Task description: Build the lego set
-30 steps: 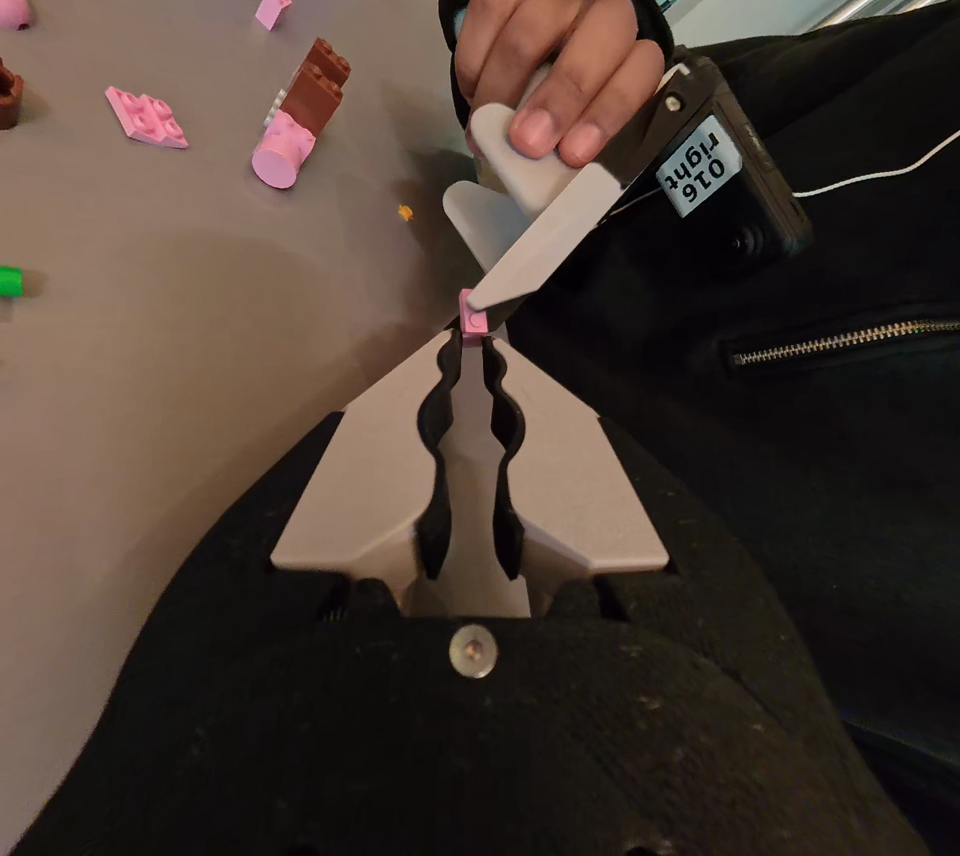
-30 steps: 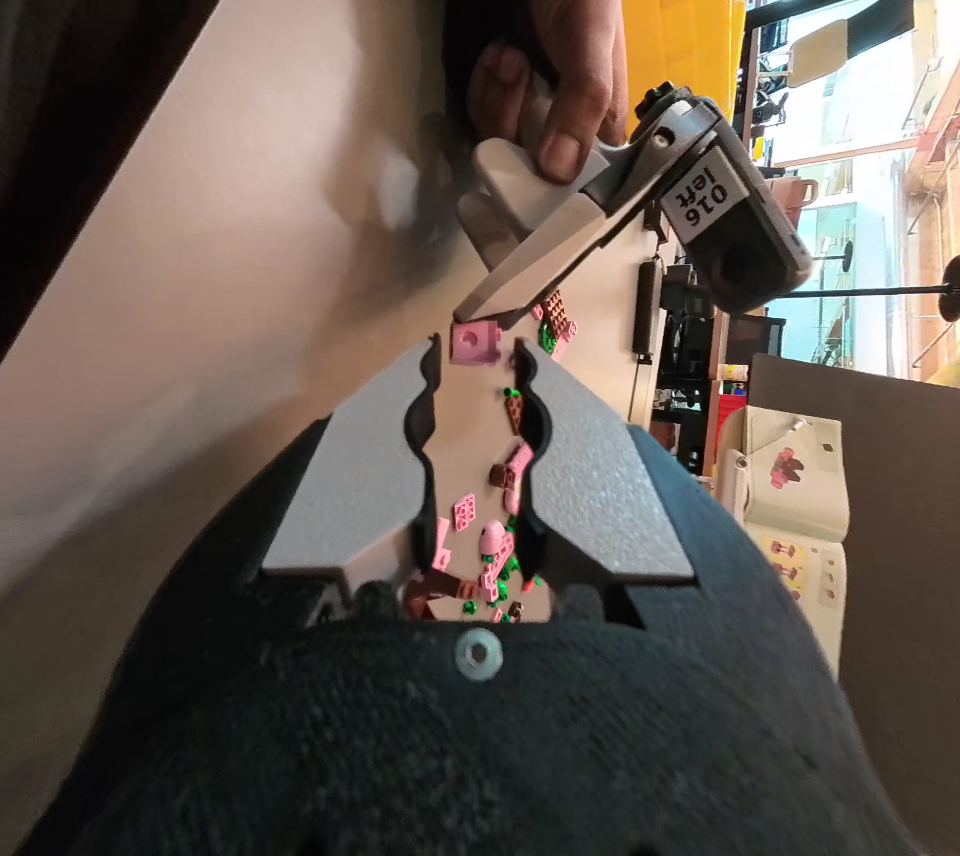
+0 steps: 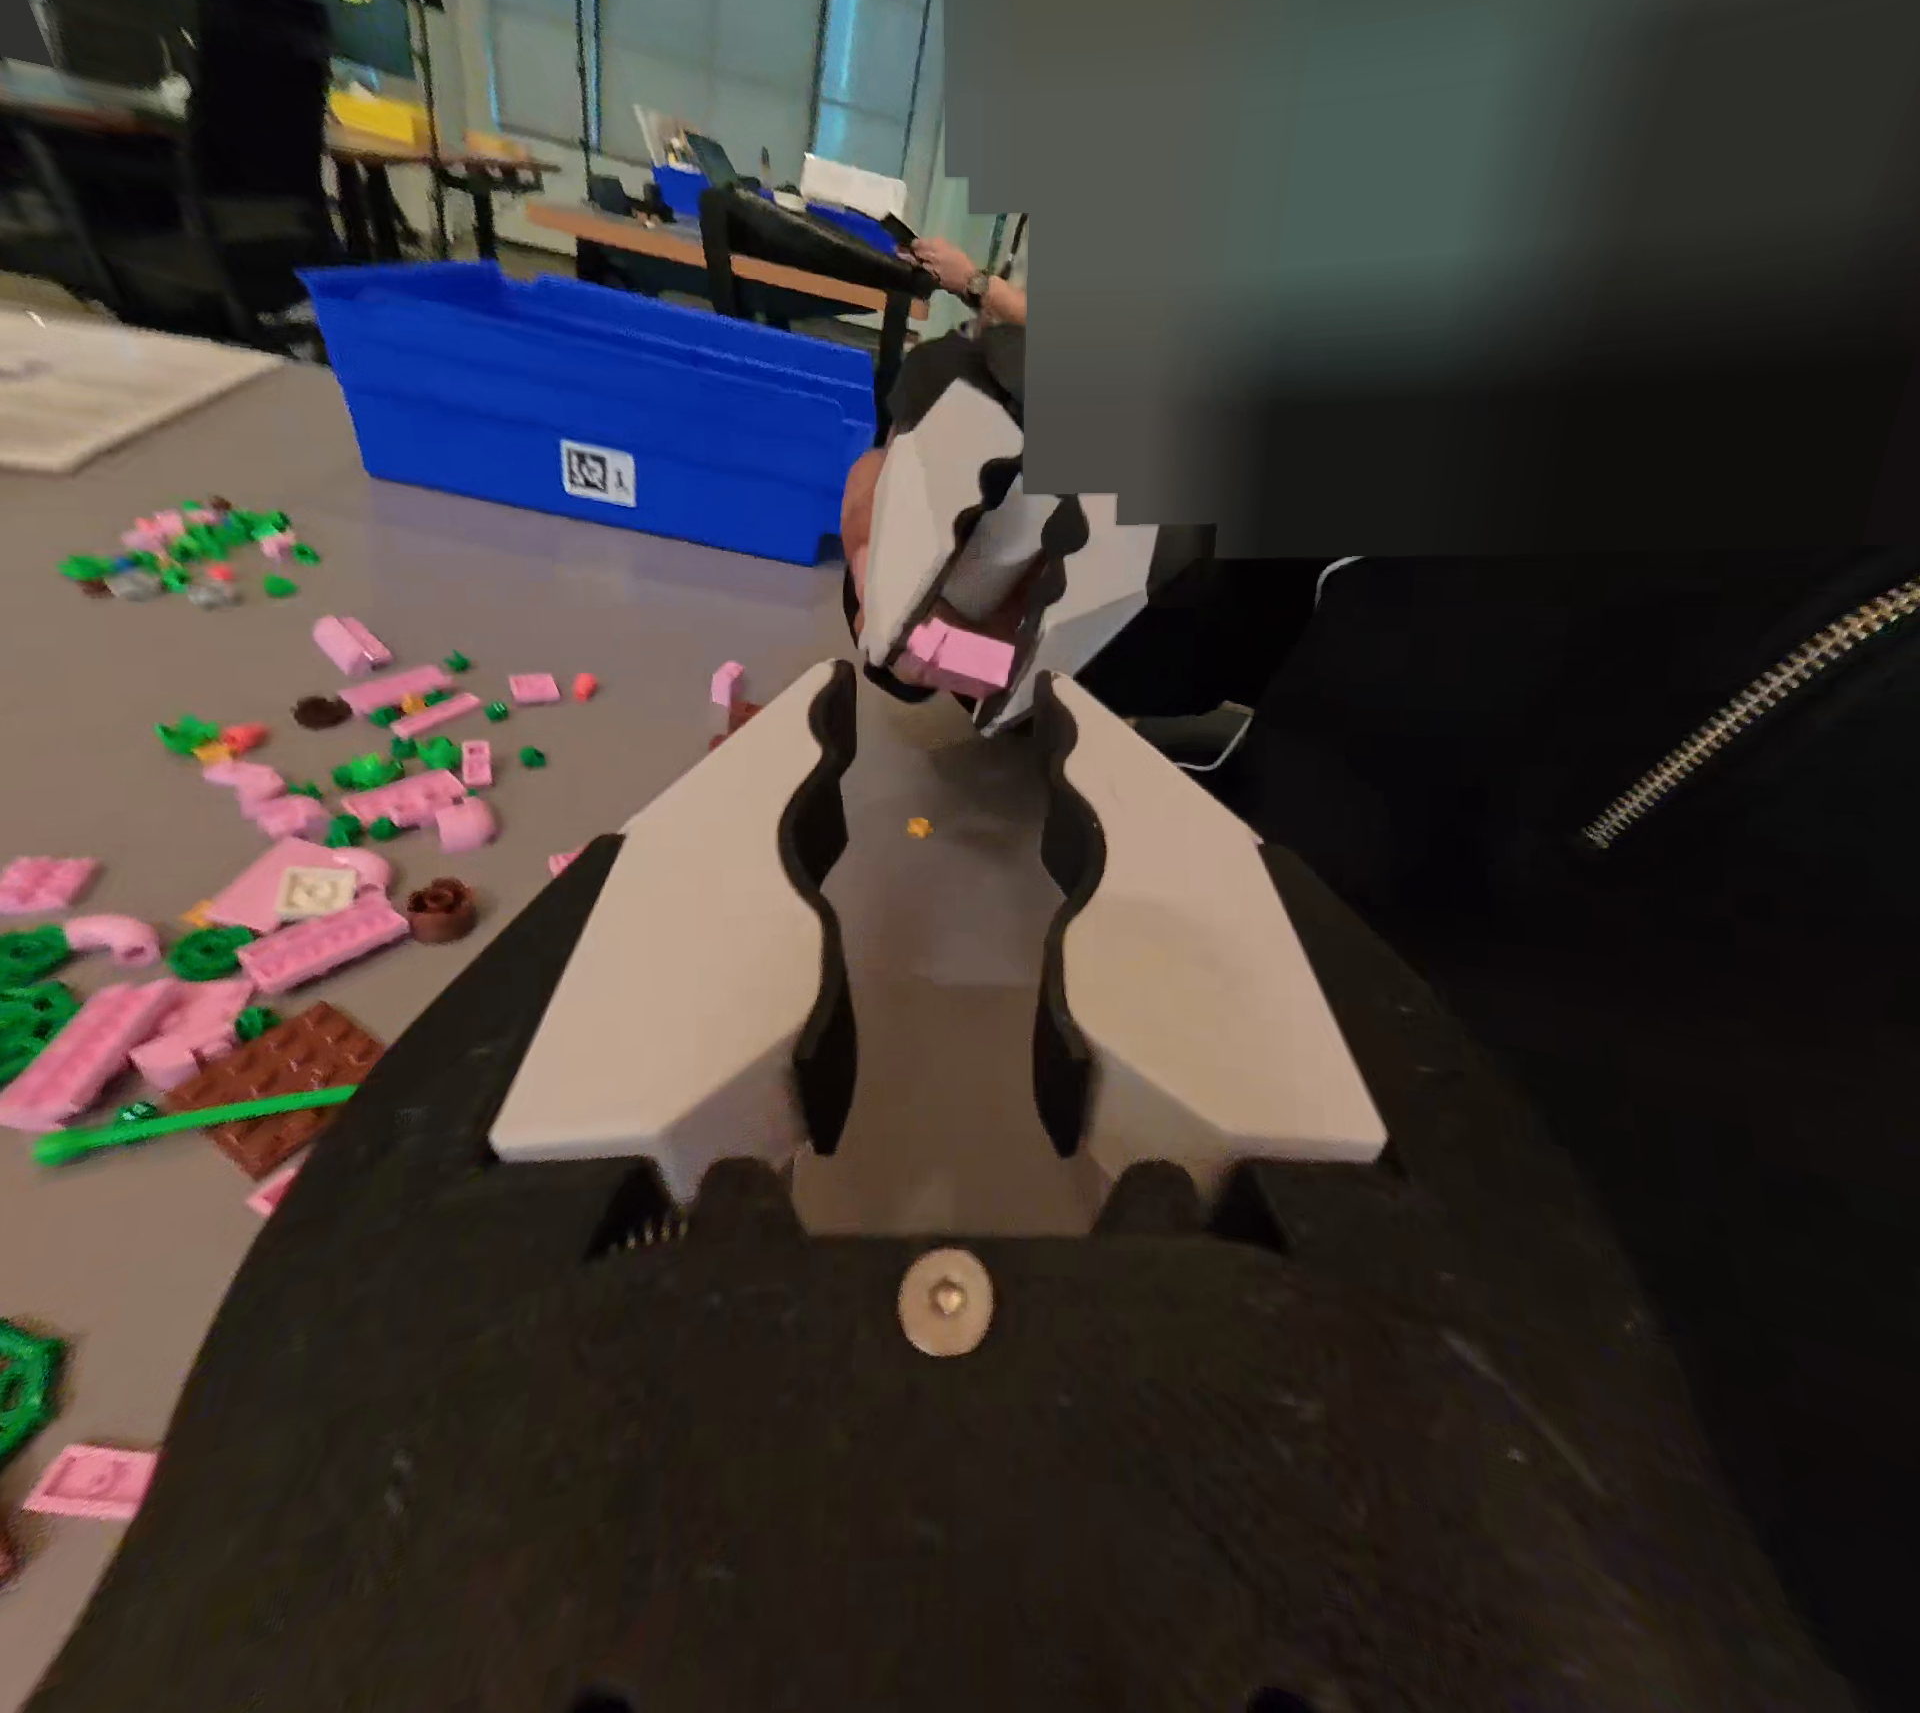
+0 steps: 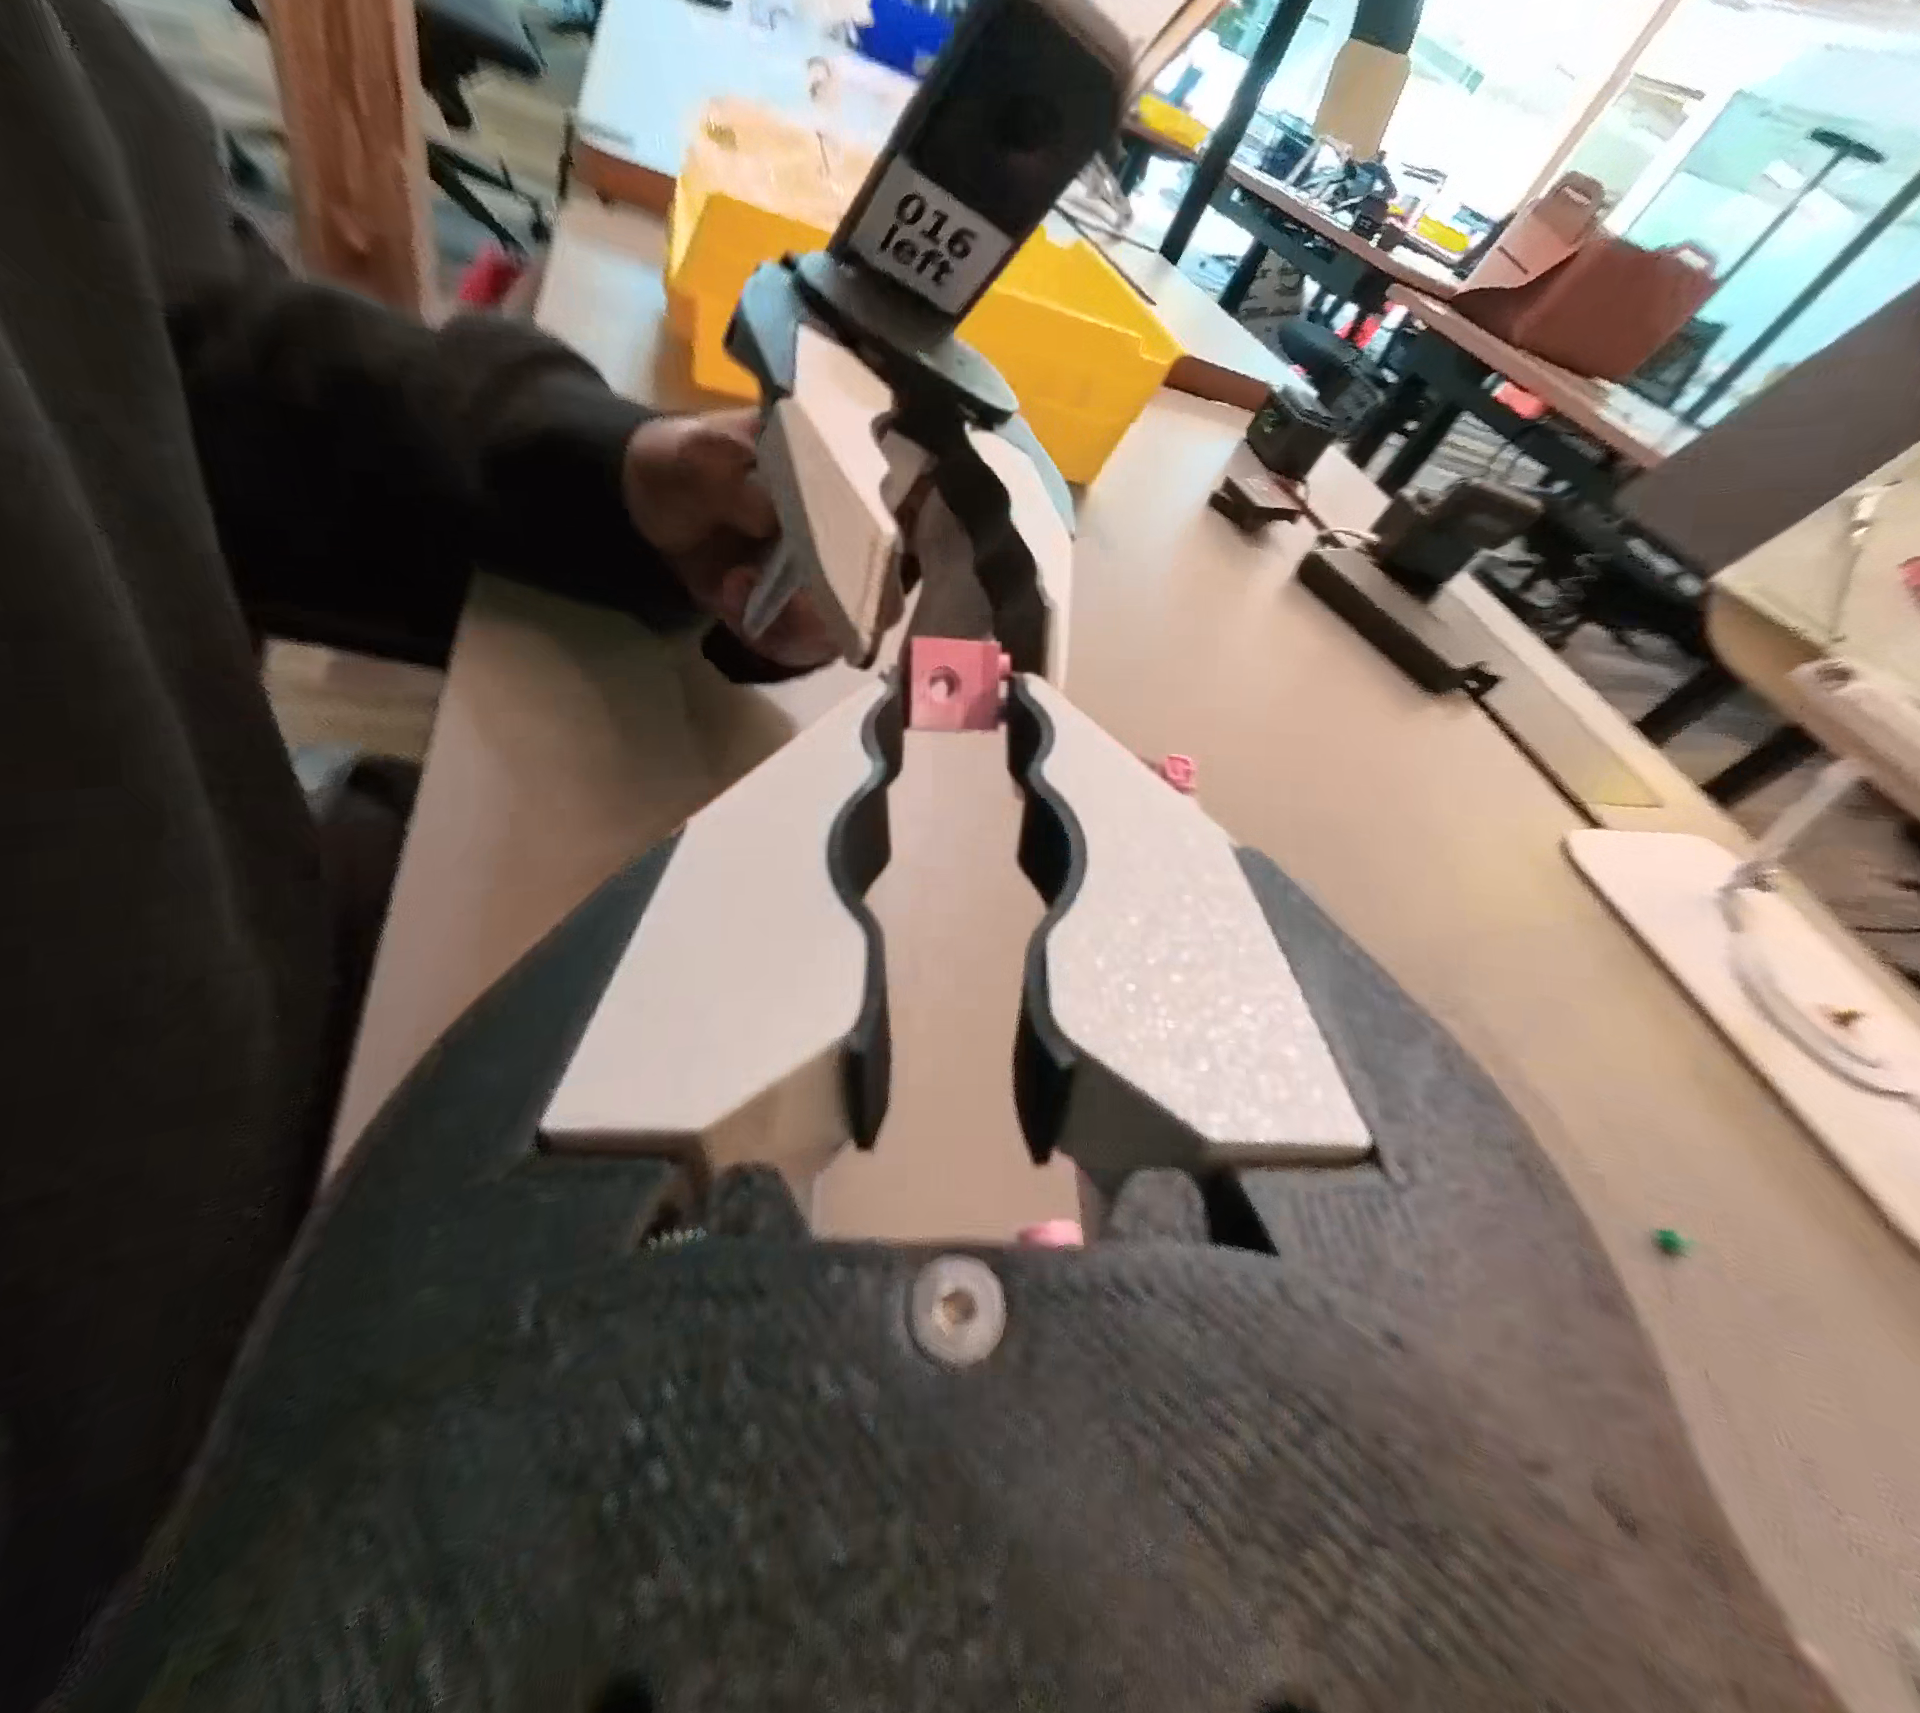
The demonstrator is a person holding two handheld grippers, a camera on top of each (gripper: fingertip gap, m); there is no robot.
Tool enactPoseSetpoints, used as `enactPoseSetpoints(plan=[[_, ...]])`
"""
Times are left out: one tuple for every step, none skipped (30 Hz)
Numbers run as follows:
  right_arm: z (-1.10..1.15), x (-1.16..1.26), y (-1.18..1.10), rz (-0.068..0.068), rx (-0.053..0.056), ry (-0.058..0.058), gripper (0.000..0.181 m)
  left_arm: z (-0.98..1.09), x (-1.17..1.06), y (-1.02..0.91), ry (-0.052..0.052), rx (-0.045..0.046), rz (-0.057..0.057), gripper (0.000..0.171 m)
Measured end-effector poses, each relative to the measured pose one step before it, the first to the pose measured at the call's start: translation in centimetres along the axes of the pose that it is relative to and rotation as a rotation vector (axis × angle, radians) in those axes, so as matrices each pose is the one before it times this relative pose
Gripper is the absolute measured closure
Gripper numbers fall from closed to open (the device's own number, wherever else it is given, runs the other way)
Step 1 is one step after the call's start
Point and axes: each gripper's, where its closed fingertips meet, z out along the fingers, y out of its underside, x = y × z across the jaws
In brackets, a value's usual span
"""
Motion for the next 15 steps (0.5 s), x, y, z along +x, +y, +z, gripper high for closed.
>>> enactPoseSetpoints(plan=[[-0.076, 0.099, -0.213, 0.0532, 0.0225, -0.0141, 0.163, -0.031, 0.052, -0.216, -0.0167, 0.01264, 0.033, 0.142], [-0.082, 0.146, -0.156, 0.0494, 0.0177, -0.0101, 0.163, -0.017, -0.067, -0.143, -0.02, 0.00831, 0.0252, 0.145], [-0.096, 0.232, -0.089, 0.0369, 0.0145, -0.0011, 0.163, 0.01, -0.071, -0.036, -0.0134, 0.00204, 0.0148, 0.147], [-0.062, 0.185, 0.028, 0.023, 0.0059, 0.0007, 0.163, 0.04, -0.047, 0.079, -0.0045, -0.00435, 0.004, 0.147], [0.007, 0.104, 0.155, 0.0119, -0.0032, 0.0002, 0.163, 0.048, -0.081, 0.078, -0.002, -0.00353, -0.0055, 0.147], [0.016, 0.017, 0.114, 0.0053, -0.0011, -0.0002, 0.163, 0.039, 0.014, 0.01, 0.0037, 0.00059, -0.0063, 0.147], [0.059, -0.08, 0.092, 0.0052, -0.0012, -0.0043, 0.163, -0.019, 0.058, -0.099, 0.0038, 0.00475, -0.0013, 0.147], [0.074, -0.153, 0.08, 0.0063, -0.0013, -0.0085, 0.163, -0.021, -0.013, -0.069, -0.0019, 0.00509, 0.0013, 0.147], [0.077, -0.15, 0.029, 0.0063, 0.0019, -0.009, 0.163, -0.018, -0.001, 0.014, 0.0014, -0.00052, 0.0002, 0.148], [0.044, -0.114, -0.024, 0.0084, 0.0044, -0.0088, 0.163, -0.04, 0.076, -0.024, 0.0062, 0.00072, -0.0012, 0.148], [0.007, -0.07, -0.057, 0.0108, 0.0063, -0.0092, 0.163, -0.063, 0.021, -0.076, 0.002, 0.00442, -0.0002, 0.15], [0.004, -0.06, -0.051, 0.0129, 0.0053, -0.0104, 0.163, -0.05, 0.025, -0.029, 0.0024, 0.00184, 0.0002, 0.151], [-0.008, -0.04, -0.026, 0.0113, 0.0049, -0.0099, 0.163, -0.024, 0.055, -0.002, 0.0045, -0.00006, -0.001, 0.151], [-0.015, -0.011, 0.005, 0.0104, 0.0031, -0.0073, 0.163, -0.024, 0.127, -0.023, 0.0084, 0.00034, 0.0014, 0.156], [-0.001, -0.002, 0.018, 0.0092, 0.0026, -0.0067, 0.163, -0.004, -0.027, 0.014, -0.0036, -0.00197, 0.0027, 0.156]])
